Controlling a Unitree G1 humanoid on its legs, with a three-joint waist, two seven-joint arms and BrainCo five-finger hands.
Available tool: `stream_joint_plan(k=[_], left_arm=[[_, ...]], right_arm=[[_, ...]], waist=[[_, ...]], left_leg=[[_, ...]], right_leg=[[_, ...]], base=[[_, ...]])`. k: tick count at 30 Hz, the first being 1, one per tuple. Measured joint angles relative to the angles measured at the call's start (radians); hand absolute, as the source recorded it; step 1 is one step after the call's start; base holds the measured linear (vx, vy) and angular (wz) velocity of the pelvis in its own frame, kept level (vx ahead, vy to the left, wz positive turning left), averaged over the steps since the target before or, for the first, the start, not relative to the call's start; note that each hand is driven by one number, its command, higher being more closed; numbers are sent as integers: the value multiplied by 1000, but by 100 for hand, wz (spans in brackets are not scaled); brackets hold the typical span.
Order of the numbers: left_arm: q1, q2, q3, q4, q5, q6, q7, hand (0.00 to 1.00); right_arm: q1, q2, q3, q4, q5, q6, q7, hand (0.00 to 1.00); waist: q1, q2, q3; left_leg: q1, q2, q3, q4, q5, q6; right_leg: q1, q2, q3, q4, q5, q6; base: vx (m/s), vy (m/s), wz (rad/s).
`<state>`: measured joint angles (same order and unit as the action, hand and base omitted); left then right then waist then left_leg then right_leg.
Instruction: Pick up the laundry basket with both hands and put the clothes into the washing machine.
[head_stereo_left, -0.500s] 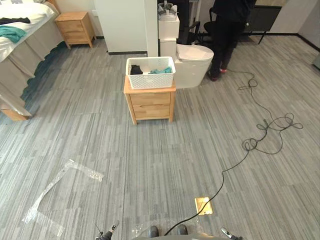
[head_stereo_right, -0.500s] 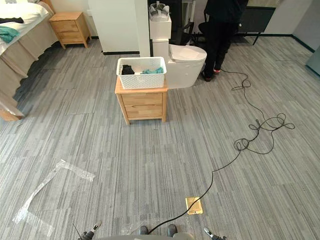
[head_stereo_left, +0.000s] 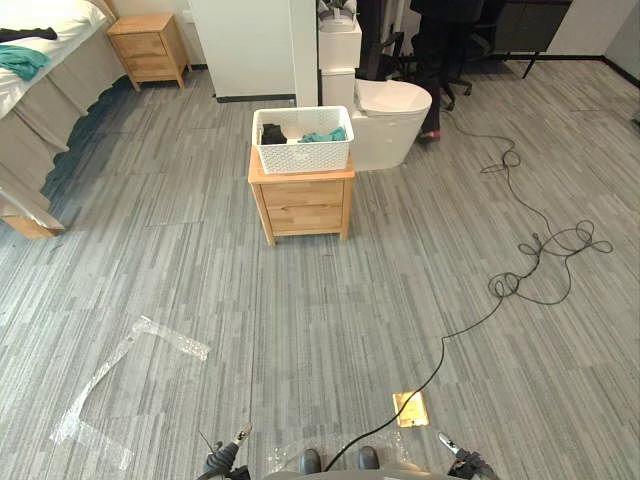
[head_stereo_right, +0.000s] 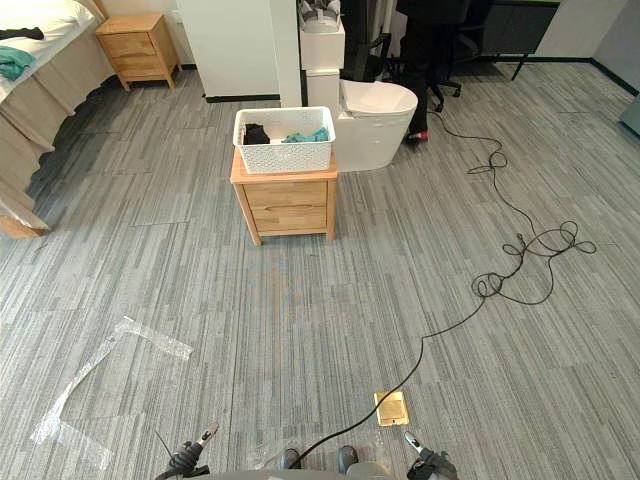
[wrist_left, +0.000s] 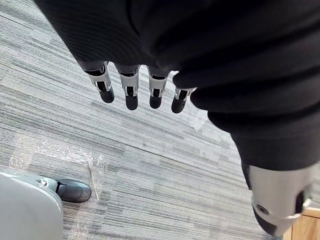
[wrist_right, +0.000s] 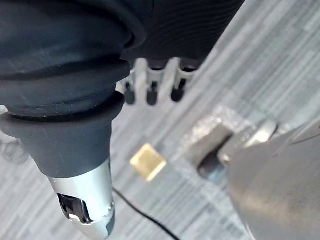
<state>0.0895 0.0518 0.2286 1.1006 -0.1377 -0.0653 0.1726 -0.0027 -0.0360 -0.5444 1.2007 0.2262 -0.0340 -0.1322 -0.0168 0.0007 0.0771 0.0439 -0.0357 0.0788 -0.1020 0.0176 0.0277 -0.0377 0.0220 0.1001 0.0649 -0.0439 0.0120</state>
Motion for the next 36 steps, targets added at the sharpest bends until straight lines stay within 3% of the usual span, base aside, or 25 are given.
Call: stream_joint_plan(k=[10,22,26,27,29,31,33,34,36], left_arm=[[-2,4,-10,1,-7,0,-21,0],[-29,9,-39,-6,-31,-15,-39,0],[-36,-2,-18,-16,-52,-21,-38,0],[-42,-15,9,-37,-52,-23,-38,0],[-48,-31,34,-35,-53,-19,-37,0],[-53,-43,77,-36,-51,-17,-38,0],[-78,-52,110,-37,-50,-8,-39,0],[-101,-59,117,-48,-50,-7,-41,0],[-151,-70,129,-68,-44,-7,-50,0]], right_arm=[[0,-1,0,0,-1,0,0,0],[-66,-5,-1,-3,0,0,0,0],[-61,11,-78,-48,10,1,-1,0],[-42,11,-111,-80,25,2,-1,0],[-29,27,-105,-130,54,0,1,0],[-10,63,-105,-160,89,-1,1,0],[-10,90,-121,-172,96,-6,2,0],[-4,100,-154,-173,97,-4,3,0],[5,119,-213,-172,100,-4,3,0]], waist=[[-1,-10,13],[-3,1,47],[0,-1,81],[11,7,113],[13,17,126],[7,18,128],[4,4,136],[1,11,142],[0,-1,146]], left_leg=[[-2,-3,0,0,3,5],[-32,-1,19,0,3,5],[-63,-14,58,51,-36,44],[-79,-6,78,136,-104,44],[-80,-3,63,190,-144,56],[-54,-2,74,188,-172,63],[-32,-3,90,188,-199,63],[-22,-5,90,185,-213,64],[22,-18,75,145,-222,58]], right_leg=[[7,-5,-7,-17,1,-1],[-30,-1,9,-12,3,-4],[-95,-33,-22,117,-73,86],[-157,-42,-42,306,-99,120],[-278,-43,-63,554,-87,77],[-388,-44,-114,668,-125,77],[-426,-31,-173,604,-128,83],[-441,-8,-213,523,-122,88],[-442,29,-249,365,-82,79]], base=[[28,-2,1],[40,-11,-3],[18,23,16],[11,51,26],[9,69,19],[148,114,9],[235,106,-29],[336,97,-28],[458,69,10]])
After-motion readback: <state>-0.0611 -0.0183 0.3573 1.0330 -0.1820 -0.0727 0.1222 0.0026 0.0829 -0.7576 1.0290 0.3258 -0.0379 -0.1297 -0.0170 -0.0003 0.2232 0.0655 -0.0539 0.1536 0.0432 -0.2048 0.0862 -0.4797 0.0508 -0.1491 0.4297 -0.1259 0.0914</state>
